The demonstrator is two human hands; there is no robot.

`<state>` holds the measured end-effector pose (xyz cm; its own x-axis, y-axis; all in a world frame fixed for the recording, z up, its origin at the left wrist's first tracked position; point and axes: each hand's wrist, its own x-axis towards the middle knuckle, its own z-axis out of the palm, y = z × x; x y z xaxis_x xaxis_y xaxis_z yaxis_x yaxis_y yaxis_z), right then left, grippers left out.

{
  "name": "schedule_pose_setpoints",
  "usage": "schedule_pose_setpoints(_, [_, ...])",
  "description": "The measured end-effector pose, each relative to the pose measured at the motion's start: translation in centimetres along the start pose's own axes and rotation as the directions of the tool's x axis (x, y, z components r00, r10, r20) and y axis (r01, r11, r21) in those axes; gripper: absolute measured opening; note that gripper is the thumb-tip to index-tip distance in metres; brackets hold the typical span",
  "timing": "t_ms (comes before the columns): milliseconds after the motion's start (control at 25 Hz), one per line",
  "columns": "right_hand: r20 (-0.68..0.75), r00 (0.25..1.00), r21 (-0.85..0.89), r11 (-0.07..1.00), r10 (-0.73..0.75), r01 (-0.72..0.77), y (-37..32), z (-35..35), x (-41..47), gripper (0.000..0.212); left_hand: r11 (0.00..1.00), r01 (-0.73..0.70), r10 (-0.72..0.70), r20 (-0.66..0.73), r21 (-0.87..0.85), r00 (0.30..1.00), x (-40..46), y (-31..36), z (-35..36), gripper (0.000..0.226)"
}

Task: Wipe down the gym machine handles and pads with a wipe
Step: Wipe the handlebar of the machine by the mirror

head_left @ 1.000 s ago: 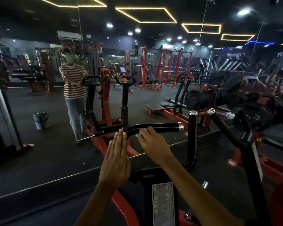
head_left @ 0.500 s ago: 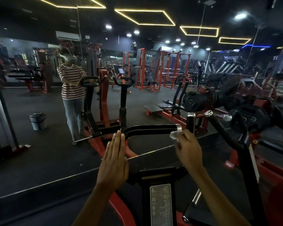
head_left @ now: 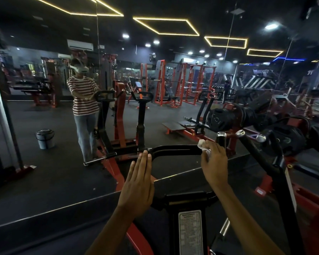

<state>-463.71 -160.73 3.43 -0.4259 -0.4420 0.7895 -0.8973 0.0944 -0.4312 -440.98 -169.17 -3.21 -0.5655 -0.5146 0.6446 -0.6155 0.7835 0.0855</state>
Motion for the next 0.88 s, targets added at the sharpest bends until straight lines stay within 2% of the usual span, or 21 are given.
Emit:
schedule_pose_setpoints(160, [0.03,0.999,0.013,0.999,-0.033,0.032,-0.8,0.5,-0.1,0.03,0.995,-0.103,0.104,0.026,-0.006,0.994,0.4,-1.7,-1.3,0.069])
schedule_pose_setpoints(320, [0.105,0.987,0.008,0.993,-0.121,0.121,-4.2,2.8,-0.7,0.033,0.991,-0.133,0.133,0.033,-0.016,0.991,0.4,-3.6,-2.0,0.062])
schedule_pose_setpoints(440, [0.07,0.987,0.051,0.989,-0.145,0.141,-7.9,4.8,-2.4,0.031,0.975,-0.212,0.216,0.061,-0.064,0.974,0.9,-5.6,-2.3,0.059])
schedule_pose_setpoints(600, [-0.007,0.982,0.108,0.976,-0.189,0.188,-10.3,6.5,-4.5,0.033,0.912,-0.393,0.4,0.043,-0.116,0.916,2.9,-8.3,-3.1,0.054])
schedule_pose_setpoints(760, [-0.078,0.986,0.107,0.982,-0.149,0.157,-11.6,7.5,-5.5,0.034,0.844,-0.474,0.485,-0.022,-0.251,0.874,7.6,-10.3,-4.2,0.053])
schedule_pose_setpoints(880, [-0.107,0.987,0.117,0.984,-0.119,0.131,-12.4,7.6,-5.9,0.031,0.76,-0.556,0.599,0.03,-0.336,0.8,13.3,-10.2,-4.5,0.053])
